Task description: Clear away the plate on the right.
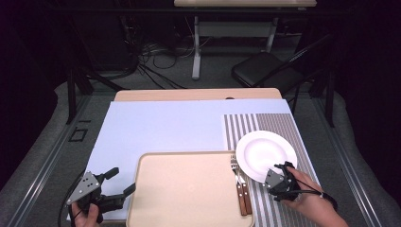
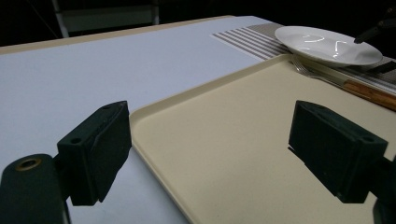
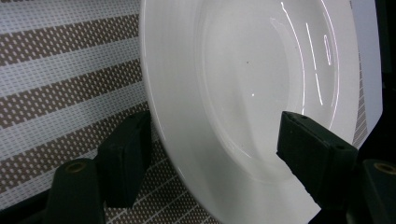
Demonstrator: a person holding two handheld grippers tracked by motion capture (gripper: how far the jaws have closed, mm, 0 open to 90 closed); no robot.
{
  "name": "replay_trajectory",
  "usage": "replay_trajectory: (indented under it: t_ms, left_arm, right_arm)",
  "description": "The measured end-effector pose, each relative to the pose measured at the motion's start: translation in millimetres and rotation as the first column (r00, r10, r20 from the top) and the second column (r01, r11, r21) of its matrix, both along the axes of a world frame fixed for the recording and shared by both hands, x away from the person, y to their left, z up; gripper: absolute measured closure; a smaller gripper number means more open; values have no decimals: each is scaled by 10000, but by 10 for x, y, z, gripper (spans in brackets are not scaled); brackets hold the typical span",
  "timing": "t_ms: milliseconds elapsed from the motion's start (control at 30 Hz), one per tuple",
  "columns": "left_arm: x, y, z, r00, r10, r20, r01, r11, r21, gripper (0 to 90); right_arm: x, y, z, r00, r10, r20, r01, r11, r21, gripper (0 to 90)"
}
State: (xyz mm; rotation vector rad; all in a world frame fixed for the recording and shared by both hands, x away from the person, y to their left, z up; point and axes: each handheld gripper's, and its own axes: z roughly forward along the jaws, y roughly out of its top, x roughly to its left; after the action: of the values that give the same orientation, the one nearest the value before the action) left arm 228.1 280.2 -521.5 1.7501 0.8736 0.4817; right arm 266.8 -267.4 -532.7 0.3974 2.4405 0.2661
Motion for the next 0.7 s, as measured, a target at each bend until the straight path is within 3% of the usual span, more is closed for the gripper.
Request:
replay_trajectory:
  t_ms: [333,700]
  left_arm:
    - [1,1,0,10000,-18,-4,18,10000,3,135]
    - [1,1,-1,10000,-15,-5,15,10000,5,135]
  right_arm:
    - [53,18,-49,9999,106,4,-105,9985,-530,291]
    - [96,37,-67,9995,273,182,-258,9968,-752,346]
